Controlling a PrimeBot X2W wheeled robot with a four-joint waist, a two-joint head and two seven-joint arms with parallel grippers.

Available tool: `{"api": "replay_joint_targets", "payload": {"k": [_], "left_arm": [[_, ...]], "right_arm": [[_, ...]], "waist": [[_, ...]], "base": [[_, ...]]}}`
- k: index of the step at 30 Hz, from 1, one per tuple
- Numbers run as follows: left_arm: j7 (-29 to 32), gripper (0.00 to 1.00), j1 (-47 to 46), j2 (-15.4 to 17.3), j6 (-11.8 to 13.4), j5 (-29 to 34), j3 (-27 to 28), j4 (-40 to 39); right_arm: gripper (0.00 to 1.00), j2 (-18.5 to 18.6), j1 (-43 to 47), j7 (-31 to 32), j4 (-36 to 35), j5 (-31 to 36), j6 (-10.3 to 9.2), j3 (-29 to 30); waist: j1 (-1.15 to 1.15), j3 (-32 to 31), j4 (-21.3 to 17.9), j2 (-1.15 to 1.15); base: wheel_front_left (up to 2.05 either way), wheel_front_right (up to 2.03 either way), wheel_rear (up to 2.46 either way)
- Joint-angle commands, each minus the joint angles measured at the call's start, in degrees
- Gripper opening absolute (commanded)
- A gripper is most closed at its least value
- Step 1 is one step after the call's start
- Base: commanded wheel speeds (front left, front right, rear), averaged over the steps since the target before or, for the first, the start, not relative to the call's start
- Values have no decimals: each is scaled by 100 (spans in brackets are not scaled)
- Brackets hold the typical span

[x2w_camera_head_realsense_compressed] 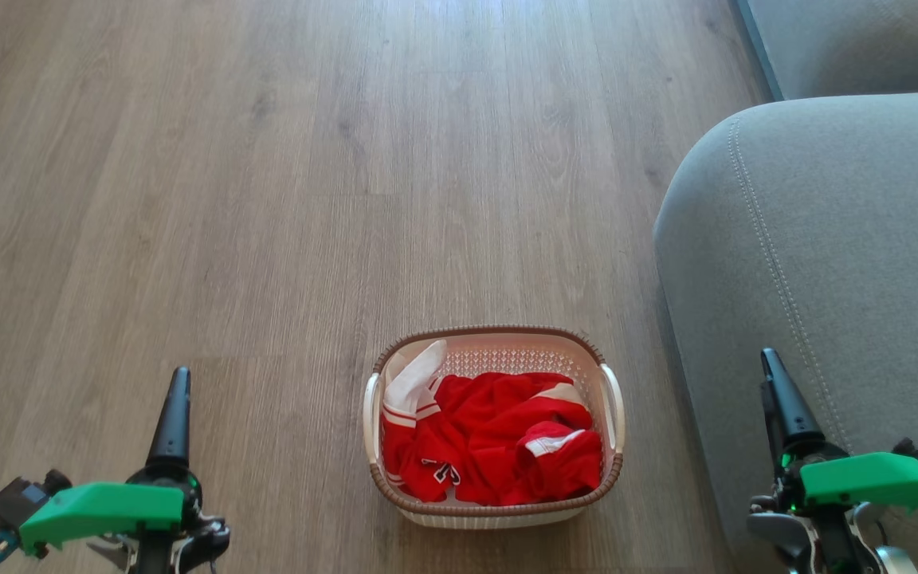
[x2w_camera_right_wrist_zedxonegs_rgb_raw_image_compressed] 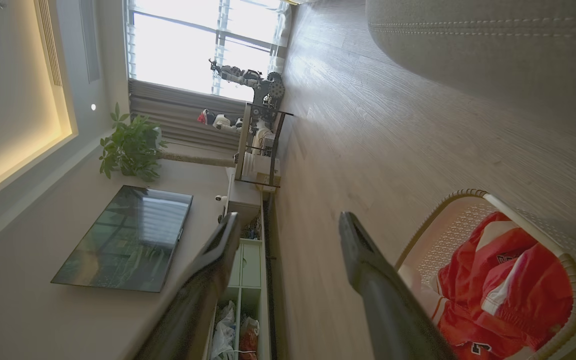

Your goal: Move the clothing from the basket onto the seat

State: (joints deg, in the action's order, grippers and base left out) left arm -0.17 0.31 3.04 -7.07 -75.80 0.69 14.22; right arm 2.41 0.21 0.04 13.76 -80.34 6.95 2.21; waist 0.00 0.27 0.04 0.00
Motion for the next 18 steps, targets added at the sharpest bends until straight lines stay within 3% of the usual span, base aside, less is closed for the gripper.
{"api": "replay_joint_targets", "payload": {"k": [1,18], "left_arm": [[-82,100,-263,96,-6,287,44,-262],[-350,100,-241,218,186,2134,-161,-319]], "right_arm": [[100,132,-324,-80,-269,198,20,-94],[100,330,-388,-352,-203,1551,27,-382]], "waist": [[0,0,1,0],[0,-13,-16,0]], "base": [[0,0,0],[0,0,0]]}}
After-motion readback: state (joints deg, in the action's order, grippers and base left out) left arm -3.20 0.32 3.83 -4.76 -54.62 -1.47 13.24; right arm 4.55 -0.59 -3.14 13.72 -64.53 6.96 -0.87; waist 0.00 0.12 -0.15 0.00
